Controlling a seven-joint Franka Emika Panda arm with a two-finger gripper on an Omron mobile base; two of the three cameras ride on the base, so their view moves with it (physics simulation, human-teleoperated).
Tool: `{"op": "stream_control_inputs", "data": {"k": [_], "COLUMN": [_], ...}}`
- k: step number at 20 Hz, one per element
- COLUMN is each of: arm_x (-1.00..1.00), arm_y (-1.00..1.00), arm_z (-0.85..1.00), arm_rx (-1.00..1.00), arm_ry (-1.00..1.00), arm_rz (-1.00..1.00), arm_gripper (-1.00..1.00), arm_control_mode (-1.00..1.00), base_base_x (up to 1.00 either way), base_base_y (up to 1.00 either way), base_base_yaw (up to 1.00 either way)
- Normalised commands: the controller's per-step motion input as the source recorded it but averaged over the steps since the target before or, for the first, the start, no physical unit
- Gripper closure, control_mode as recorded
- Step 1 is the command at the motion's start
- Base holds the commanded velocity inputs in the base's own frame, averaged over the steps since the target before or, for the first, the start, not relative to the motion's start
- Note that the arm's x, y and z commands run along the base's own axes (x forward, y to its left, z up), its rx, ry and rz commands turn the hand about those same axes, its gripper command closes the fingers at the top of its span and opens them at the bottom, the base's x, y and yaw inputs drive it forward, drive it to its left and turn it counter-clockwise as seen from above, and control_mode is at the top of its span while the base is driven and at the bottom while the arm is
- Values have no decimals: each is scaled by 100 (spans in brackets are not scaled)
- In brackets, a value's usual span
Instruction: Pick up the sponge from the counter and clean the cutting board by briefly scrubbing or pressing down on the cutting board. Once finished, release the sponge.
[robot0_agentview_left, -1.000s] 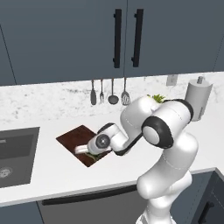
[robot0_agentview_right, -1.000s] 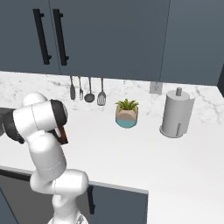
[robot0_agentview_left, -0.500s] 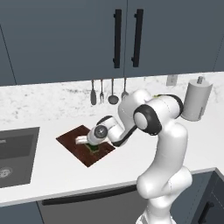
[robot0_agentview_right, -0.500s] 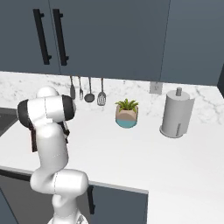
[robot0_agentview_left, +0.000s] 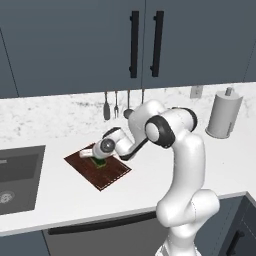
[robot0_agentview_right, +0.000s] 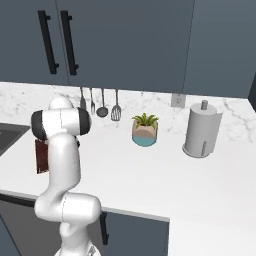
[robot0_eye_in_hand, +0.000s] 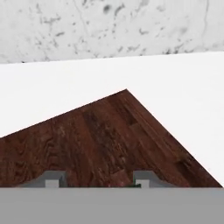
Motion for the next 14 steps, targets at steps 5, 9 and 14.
{"op": "stream_control_inputs", "data": {"k": [5, 9, 14], "arm_x": [77, -43, -100], "arm_y": [0, -8, -55], "arm_z": [-57, -59, -66], "arm_rx": [0, 3, 7], "arm_ry": [-8, -1, 0], "arm_rz": [-1, 0, 0], "arm_gripper": [100, 100, 100], "arm_control_mode": [-100, -100, -100], "base_base_x": [0, 0, 0], "base_base_y": [0, 0, 0], "base_base_yaw": [0, 0, 0]}}
